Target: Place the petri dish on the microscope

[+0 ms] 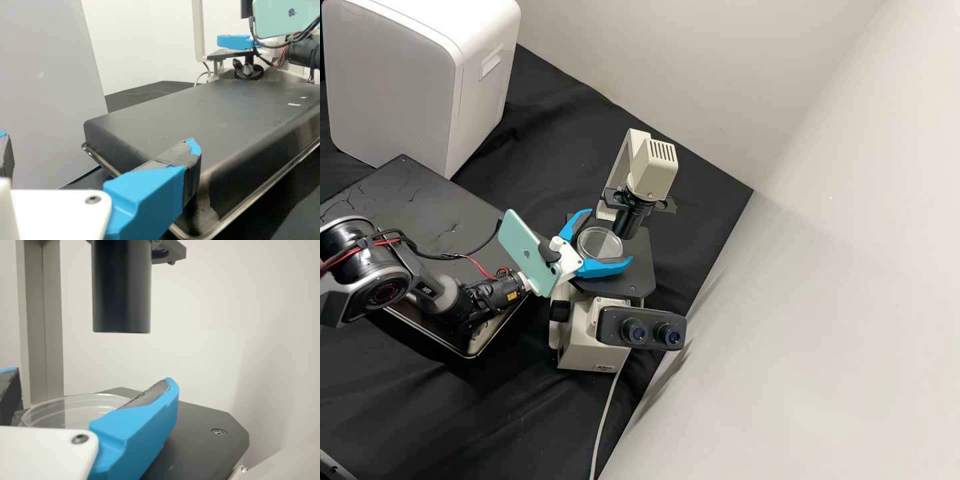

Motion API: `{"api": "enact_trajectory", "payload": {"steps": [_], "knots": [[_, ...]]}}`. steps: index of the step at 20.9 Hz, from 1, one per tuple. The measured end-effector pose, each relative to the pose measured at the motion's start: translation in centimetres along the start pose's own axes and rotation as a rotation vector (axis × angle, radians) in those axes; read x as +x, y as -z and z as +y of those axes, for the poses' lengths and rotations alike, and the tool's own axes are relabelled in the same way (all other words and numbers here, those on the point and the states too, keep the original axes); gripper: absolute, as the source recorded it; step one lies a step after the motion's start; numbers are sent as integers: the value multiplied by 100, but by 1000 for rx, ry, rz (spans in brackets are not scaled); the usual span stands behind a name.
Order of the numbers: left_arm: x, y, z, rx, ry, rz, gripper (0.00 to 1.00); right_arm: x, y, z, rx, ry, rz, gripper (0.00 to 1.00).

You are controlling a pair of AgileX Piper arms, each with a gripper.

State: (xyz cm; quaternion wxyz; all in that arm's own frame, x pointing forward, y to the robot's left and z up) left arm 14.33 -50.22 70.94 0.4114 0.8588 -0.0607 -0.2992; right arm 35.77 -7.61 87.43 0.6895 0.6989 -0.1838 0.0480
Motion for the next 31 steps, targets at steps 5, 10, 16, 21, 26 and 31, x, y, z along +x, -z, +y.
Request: {"api": "enact_trajectory", "payload": {"steps": [5, 10, 16, 21, 26, 31], "knots": [[1, -12, -3, 1, 2, -13, 100, -20, -4, -1, -1, -1, 1, 100], [1, -12, -3, 1, 2, -13, 100, -20, 3, 5, 0, 2, -2, 100], [1, -12, -3, 1, 2, -13, 100, -20, 3, 5, 0, 2, -2, 100], [1, -12, -3, 1, 2, -13, 100, -20, 3, 5, 0, 2, -2, 100], [1, -12, -3, 1, 2, -13, 100, -142, 17, 32, 10, 3, -4, 100], [1, -12, -3, 1, 2, -13, 100, -447, 7, 39, 19, 26, -11, 100]]}}
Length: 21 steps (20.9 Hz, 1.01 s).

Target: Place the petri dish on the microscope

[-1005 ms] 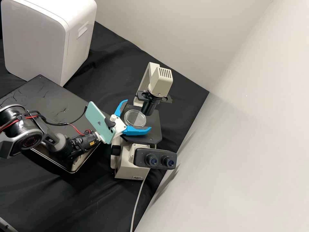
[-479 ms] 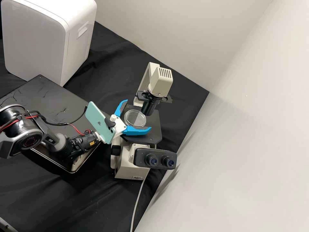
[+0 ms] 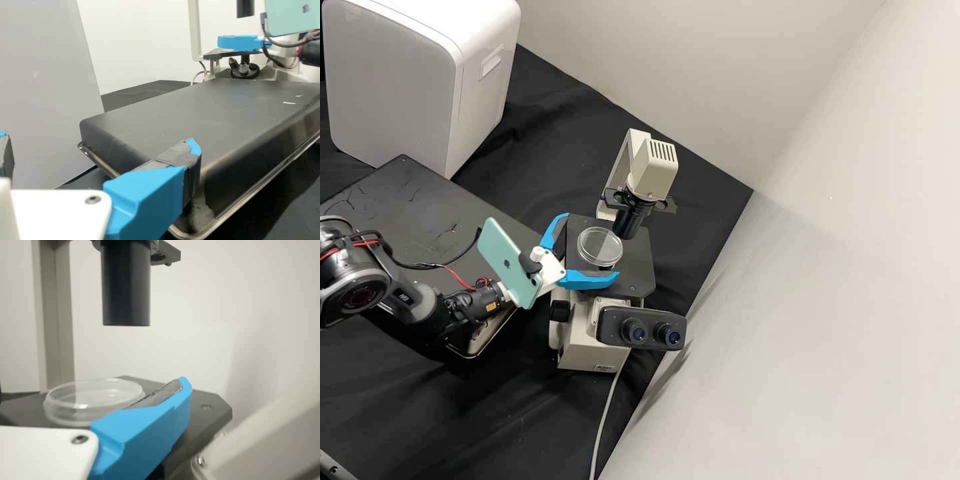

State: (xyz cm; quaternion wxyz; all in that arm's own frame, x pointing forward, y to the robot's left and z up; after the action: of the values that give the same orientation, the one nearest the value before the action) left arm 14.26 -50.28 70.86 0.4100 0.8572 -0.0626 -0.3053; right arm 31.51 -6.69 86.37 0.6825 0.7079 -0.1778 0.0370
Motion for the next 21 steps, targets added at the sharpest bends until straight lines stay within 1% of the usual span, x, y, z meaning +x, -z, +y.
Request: {"api": "enact_trajectory", "payload": {"steps": [1, 2, 3, 4, 5, 7, 8, 12, 13, 14, 15, 17, 18, 21], "knots": [[0, 0, 0, 0, 0, 0, 100, -60, -2, -2, 4, 8, -3, 100], [0, 0, 0, 0, 0, 0, 100, -126, 4, -3, 1, 17, 2, 100], [0, 0, 0, 0, 0, 0, 100, -188, 7, 3, 9, 18, 5, 100], [0, 0, 0, 0, 0, 0, 100, -244, 4, 2, 21, 25, 0, 100], [0, 0, 0, 0, 0, 0, 100, -296, 7, 8, 25, 26, 1, 100], [0, 0, 0, 0, 0, 0, 100, -392, 15, 16, 41, 28, 1, 100], [0, 0, 0, 0, 0, 0, 100, -434, 27, 14, 42, 33, 2, 100], [0, 0, 0, 0, 0, 0, 100, -597, 104, -30, 44, 58, 27, 100], [0, 0, 0, 0, 0, 0, 100, -643, 116, -45, 54, 70, 27, 100], [0, 0, 0, 0, 0, 0, 100, -692, 116, -69, 65, 98, 9, 100], [0, 0, 0, 0, 0, 0, 100, -745, 112, -92, 67, 122, -6, 100], [0, 0, 0, 0, 0, 0, 100, -824, 122, -109, 66, 144, -15, 100], [0, 0, 0, 0, 0, 0, 100, -877, 141, -112, 68, 150, -13, 100], [0, -3, 0, 0, 0, -1, 100, -1009, 197, -97, 88, 128, -21, 100]]}}
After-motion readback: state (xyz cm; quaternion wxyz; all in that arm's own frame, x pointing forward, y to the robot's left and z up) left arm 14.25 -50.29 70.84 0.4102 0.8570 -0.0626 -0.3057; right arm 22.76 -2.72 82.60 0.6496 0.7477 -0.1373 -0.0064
